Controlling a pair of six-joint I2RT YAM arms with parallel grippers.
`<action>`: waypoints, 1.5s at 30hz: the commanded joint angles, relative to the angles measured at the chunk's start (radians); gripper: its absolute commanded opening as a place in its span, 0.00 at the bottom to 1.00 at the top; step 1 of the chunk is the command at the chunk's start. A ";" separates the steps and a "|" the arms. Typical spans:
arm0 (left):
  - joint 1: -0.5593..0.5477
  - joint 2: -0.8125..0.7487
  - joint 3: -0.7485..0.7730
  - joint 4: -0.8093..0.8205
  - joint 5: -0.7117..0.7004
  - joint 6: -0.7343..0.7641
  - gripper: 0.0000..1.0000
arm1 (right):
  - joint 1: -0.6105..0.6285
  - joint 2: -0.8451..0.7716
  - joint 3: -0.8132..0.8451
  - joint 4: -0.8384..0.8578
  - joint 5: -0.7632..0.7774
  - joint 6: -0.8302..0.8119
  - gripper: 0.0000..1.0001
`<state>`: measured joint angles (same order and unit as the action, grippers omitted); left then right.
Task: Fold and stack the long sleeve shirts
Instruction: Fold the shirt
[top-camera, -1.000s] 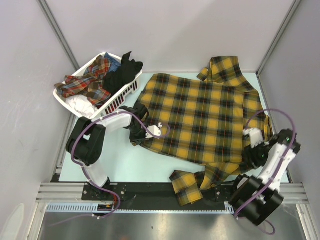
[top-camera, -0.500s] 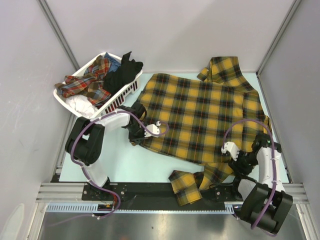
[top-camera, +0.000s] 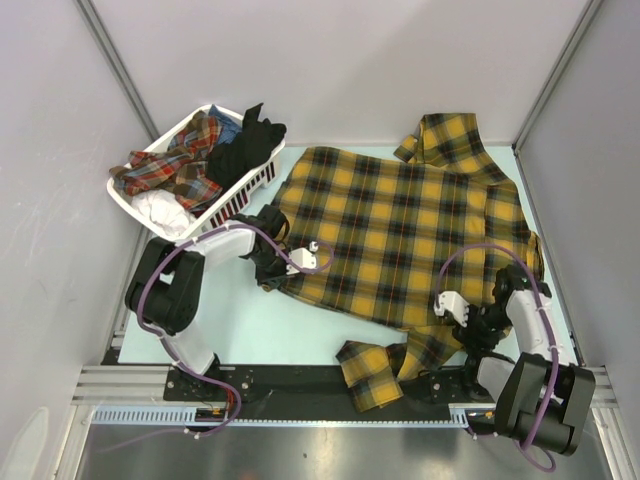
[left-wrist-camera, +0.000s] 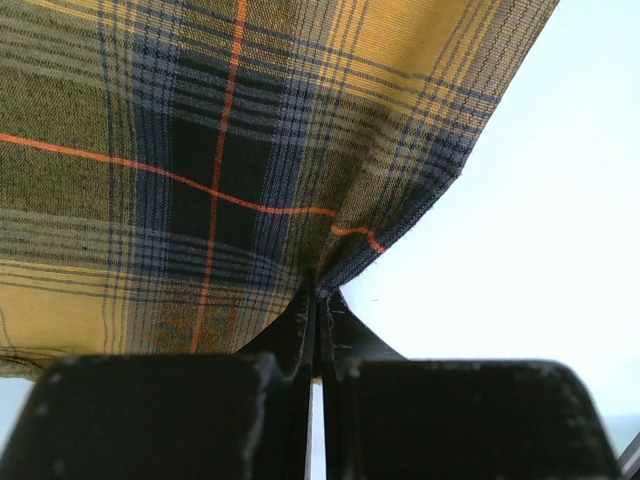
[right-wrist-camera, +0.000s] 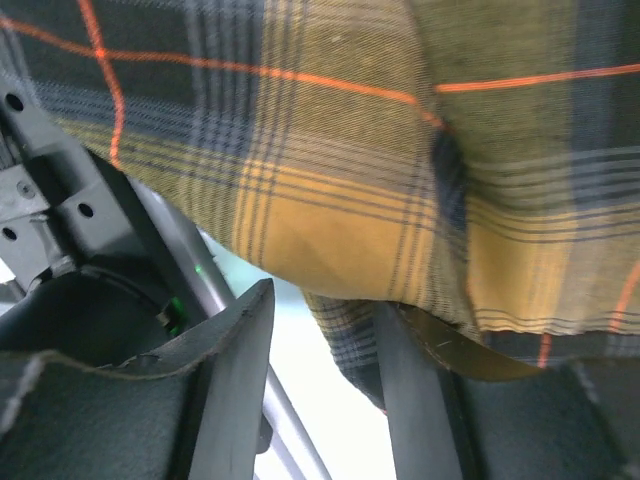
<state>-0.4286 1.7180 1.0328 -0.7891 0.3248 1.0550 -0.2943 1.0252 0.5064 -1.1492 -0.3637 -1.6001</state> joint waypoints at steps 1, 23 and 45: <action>0.024 -0.026 -0.043 -0.012 -0.024 -0.003 0.00 | 0.006 -0.005 0.082 0.005 -0.092 -0.004 0.49; 0.024 -0.063 -0.070 0.004 -0.013 -0.049 0.00 | 0.079 -0.163 0.017 0.003 -0.116 -0.110 0.48; 0.042 -0.040 0.309 -0.131 -0.029 -0.039 0.00 | -0.114 0.211 0.507 -0.040 -0.248 -0.006 0.00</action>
<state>-0.4091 1.6161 1.1957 -0.9180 0.3191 1.0214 -0.4141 1.1263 0.8803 -1.2617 -0.5690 -1.6562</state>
